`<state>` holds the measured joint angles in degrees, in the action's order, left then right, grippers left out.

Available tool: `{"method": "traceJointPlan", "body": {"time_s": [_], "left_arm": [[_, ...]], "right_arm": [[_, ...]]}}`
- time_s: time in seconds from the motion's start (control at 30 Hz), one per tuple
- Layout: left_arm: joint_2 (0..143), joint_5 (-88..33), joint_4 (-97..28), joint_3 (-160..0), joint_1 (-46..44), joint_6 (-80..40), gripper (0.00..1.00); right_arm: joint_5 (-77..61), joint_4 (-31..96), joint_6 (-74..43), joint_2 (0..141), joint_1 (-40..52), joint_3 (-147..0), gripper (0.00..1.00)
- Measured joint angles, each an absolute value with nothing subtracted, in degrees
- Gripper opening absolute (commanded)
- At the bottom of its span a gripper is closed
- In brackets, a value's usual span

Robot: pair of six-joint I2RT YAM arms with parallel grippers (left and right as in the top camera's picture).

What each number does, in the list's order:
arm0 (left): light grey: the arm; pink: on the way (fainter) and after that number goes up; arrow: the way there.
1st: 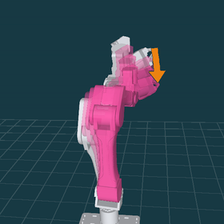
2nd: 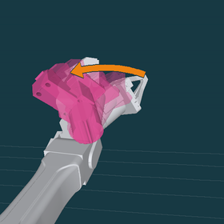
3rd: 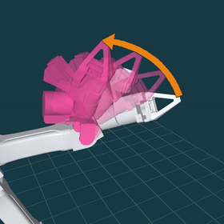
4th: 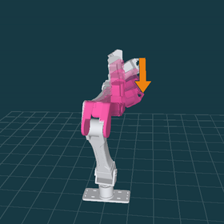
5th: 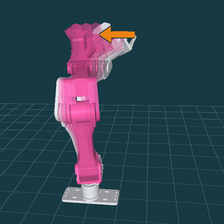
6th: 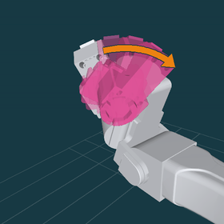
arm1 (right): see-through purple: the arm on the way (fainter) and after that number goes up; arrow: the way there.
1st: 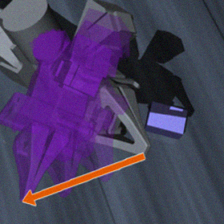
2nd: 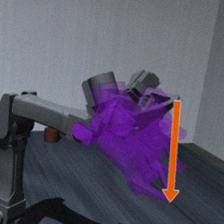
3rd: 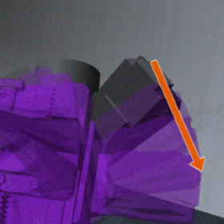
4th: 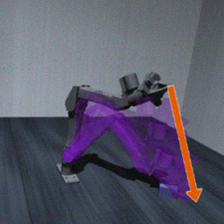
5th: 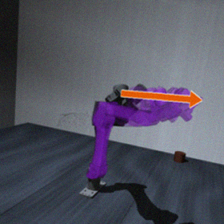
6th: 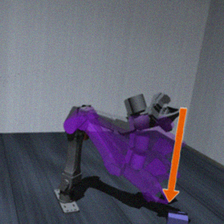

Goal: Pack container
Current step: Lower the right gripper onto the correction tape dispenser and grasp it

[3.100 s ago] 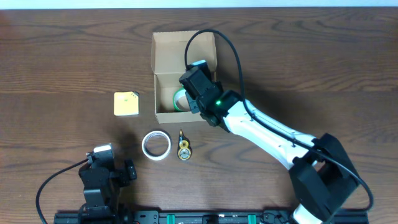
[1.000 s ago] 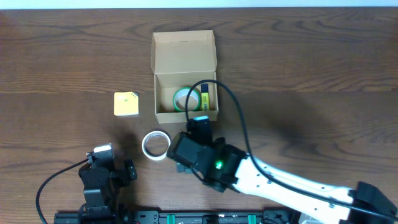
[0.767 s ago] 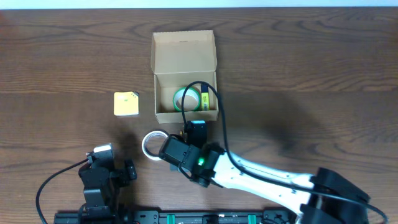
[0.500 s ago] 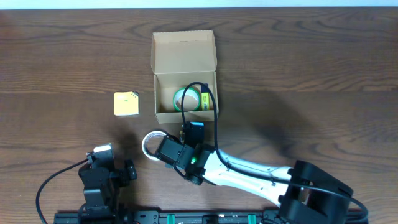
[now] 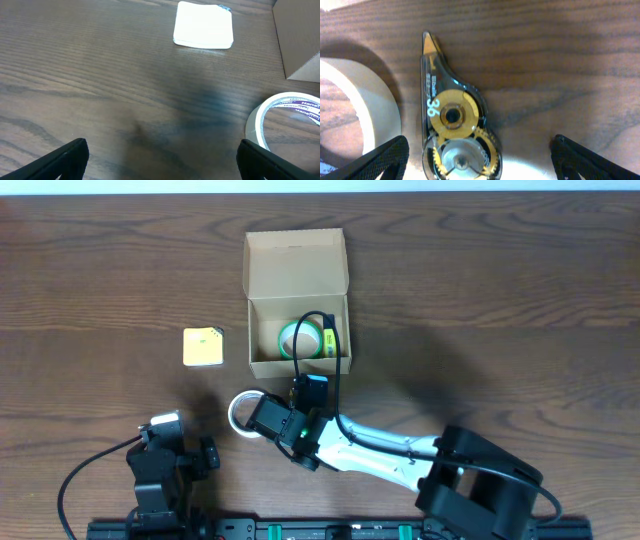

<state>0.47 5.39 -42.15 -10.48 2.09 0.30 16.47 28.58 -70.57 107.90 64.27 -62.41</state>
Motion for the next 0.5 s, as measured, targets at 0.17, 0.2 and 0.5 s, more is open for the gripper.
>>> {"method": "traceJointPlan", "body": {"time_s": [0.17,0.2,0.5], "left_arm": [[0.47,5.39,-42.15,-10.48,2.09,0.3,0.95],[0.47,5.39,-42.15,-10.48,2.09,0.3,0.95],[0.47,5.39,-42.15,-10.48,2.09,0.3,0.95]], "right_arm": [[16.51,27.9,-70.81,108.05,63.88,-62.41,0.78],[16.49,27.92,-70.76,108.07,63.88,-62.41,0.78],[16.08,28.91,-67.16,109.25,63.88,-63.55,0.77]]}}
